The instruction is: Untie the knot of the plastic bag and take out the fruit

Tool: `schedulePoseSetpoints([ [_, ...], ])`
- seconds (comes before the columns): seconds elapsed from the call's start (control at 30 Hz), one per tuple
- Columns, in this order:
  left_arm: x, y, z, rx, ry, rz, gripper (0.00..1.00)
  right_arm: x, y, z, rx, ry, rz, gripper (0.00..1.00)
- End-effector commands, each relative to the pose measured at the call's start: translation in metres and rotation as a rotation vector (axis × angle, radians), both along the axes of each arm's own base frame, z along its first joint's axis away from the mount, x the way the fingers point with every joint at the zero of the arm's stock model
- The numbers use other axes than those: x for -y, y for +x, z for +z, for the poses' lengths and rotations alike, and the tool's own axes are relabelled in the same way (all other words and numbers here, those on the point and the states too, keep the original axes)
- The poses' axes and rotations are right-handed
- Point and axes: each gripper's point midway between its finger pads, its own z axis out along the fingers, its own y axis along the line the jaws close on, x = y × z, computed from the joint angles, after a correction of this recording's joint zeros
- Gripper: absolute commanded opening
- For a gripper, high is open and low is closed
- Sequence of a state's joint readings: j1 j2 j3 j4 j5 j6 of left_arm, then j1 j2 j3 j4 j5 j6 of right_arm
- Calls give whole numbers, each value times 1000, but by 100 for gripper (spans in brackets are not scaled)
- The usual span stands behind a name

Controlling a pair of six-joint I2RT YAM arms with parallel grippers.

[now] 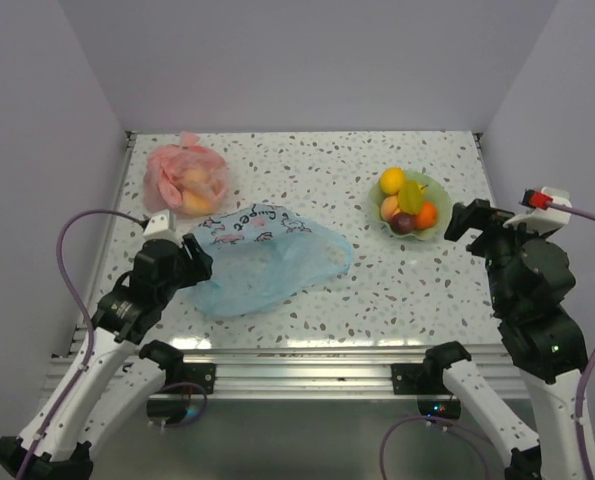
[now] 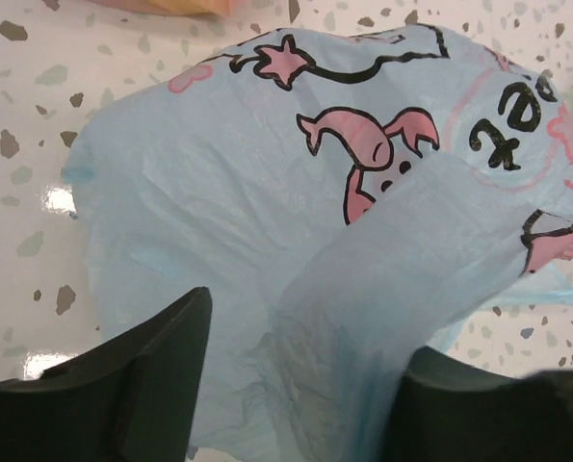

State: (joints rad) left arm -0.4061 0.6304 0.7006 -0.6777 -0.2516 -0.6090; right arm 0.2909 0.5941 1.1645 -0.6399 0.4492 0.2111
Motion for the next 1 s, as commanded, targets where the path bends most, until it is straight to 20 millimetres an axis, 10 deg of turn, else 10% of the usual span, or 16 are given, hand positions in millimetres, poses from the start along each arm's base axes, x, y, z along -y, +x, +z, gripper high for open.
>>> schedulePoseSetpoints([
  [0.0,-9,-6,20,52,-16,36,66,15,-20,5,32,-42,-38,99],
  [0.17,-14,-18,45,130,-10,4,91,33,-47,10,82,-45,-97,99],
  [0.4,-9,-36,76,214,-11,-103,100,30,-67,10,78,-55,-38,99],
  [0.77,31,-34,58,149,-19,-353,100,-141,-37,-54,-213,9,881,99],
  [0.97,52,-22,69,155,-14,-464,100,-159,-12,-68,-209,35,938,99],
])
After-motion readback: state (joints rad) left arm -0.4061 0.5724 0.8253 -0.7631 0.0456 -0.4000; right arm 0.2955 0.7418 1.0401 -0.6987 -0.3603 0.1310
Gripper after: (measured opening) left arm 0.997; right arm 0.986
